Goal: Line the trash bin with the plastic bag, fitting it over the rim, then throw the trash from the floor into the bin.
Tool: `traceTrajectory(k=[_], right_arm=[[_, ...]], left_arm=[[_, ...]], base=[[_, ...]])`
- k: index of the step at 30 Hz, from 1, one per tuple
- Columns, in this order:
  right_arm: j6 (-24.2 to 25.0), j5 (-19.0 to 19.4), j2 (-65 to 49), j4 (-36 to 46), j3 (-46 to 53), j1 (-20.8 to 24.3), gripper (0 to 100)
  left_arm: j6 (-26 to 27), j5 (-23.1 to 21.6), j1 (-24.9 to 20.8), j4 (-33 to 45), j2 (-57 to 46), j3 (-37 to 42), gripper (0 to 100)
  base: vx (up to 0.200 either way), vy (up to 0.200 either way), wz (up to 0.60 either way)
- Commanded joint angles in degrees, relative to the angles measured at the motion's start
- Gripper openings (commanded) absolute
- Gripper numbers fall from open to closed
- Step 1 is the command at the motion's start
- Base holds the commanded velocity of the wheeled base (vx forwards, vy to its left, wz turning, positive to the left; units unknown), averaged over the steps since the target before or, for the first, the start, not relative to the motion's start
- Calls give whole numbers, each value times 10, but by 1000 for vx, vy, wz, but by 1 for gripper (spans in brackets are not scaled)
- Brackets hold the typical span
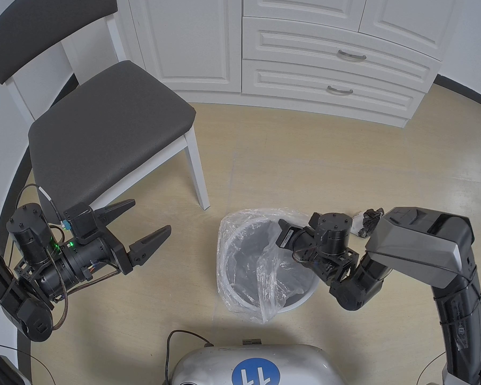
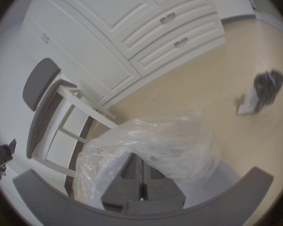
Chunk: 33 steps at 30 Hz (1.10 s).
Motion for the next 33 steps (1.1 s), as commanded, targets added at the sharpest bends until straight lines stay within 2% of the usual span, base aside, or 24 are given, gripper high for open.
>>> traceTrajectory(k=[1,2,4,5,6,10,16,20,25,26,33], right_arm=[[-61,7,-87,-3,57,-16,0],[-99,14,-105,-7,79,-21,0],[-130,19,-120,-1,97,-25,0],[-165,21,-134,-4,119,-30,0],[-174,21,-138,-5,125,-32,0],[-265,28,-167,-3,183,-48,0],[-323,43,-174,-9,219,-69,0],[-380,59,-170,-11,250,-93,0],[-440,94,-162,-12,290,-104,0],[-458,106,-153,-21,301,-106,0],[-518,114,-63,-122,320,-106,0]], left_arm=[[0,0,1,0,3,-1,100],[0,0,1,0,3,-1,100],[0,0,0,0,3,-1,100],[0,-1,1,0,4,0,100],[0,-1,0,0,4,0,100],[1,-1,1,0,10,0,100],[3,-1,0,0,15,1,100],[3,-1,0,0,17,1,100],[3,-1,1,0,17,2,100],[3,-1,1,0,17,2,100],[4,-1,0,0,19,3,100]], base=[[0,0,0],[0,0,0],[0,0,0],[0,0,0],[0,0,0],[0,0,0],[0,0,0],[0,0,0],[0,0,0],[0,0,0],[0,0,0]])
